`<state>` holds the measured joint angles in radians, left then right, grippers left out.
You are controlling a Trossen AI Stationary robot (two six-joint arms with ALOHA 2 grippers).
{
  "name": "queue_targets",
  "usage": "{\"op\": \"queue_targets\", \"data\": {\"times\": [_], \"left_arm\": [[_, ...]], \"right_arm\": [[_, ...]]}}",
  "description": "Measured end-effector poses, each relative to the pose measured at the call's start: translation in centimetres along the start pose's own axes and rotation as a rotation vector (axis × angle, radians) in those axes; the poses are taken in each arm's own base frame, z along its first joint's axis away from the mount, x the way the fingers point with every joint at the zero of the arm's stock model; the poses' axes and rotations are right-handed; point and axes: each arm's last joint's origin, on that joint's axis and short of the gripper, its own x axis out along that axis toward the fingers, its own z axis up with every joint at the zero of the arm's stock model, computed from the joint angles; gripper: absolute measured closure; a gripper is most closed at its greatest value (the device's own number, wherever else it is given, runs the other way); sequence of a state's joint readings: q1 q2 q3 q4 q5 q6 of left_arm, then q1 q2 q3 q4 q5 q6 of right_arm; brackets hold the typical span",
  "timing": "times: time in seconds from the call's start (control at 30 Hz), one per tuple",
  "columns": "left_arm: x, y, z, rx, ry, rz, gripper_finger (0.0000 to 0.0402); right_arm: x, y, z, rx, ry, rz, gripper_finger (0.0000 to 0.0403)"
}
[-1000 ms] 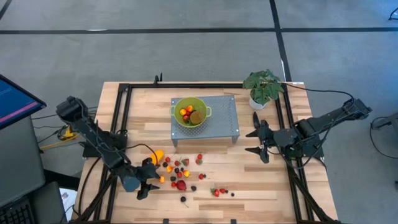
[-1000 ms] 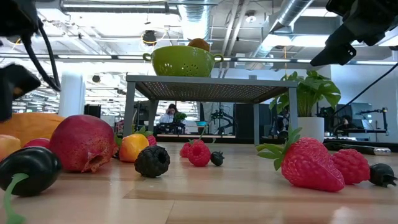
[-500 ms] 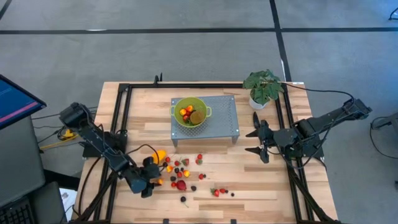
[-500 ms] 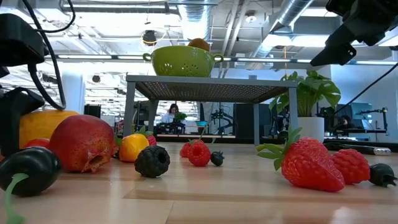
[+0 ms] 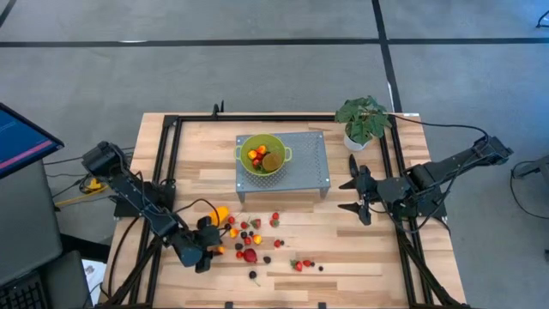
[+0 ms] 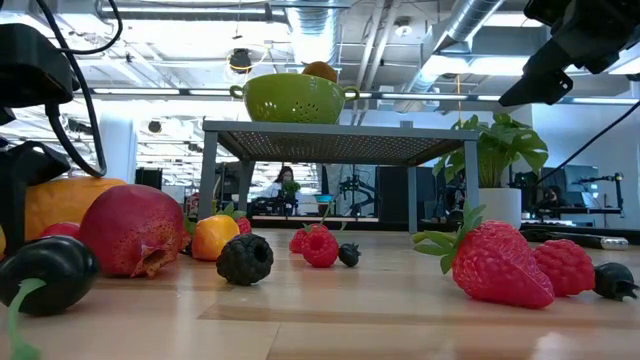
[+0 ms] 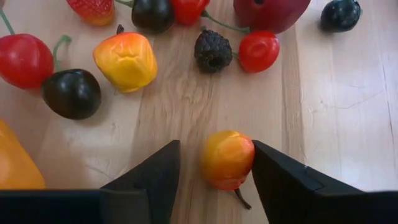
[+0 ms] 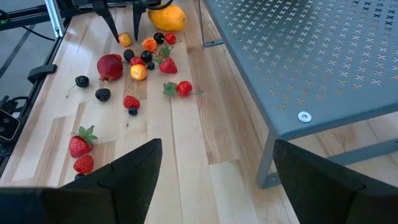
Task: Pick & Place Fruit
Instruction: Put the peach into the green strainer bowl on the shelf
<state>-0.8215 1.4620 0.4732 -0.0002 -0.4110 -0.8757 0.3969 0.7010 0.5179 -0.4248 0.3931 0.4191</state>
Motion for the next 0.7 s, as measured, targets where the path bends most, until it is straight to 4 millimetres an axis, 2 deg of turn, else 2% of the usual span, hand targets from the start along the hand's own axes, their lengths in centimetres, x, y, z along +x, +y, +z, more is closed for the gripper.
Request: {"op": "queue_targets", "data": {"times": [0.37, 0.53, 0.7], "left_arm": [[-0.3, -0.3, 0.3, -0.022, 0.013, -0.062, 0.0305], [-2.0, -0.5, 2.2, -0.095, -0.083, -0.154, 0.0307], [-4.7, 0.3, 4.8, -0.143, -0.265, -0.188, 0.0301]], "right_arm": [[0.0, 0.0, 0.0, 0.0, 0.0, 0.0, 0.0101], [0.0, 0.0, 0.0, 0.0, 0.0, 0.0, 0.0101], [0.0, 0.0, 0.0, 0.0, 0.0, 0.0, 0.0101]]}}
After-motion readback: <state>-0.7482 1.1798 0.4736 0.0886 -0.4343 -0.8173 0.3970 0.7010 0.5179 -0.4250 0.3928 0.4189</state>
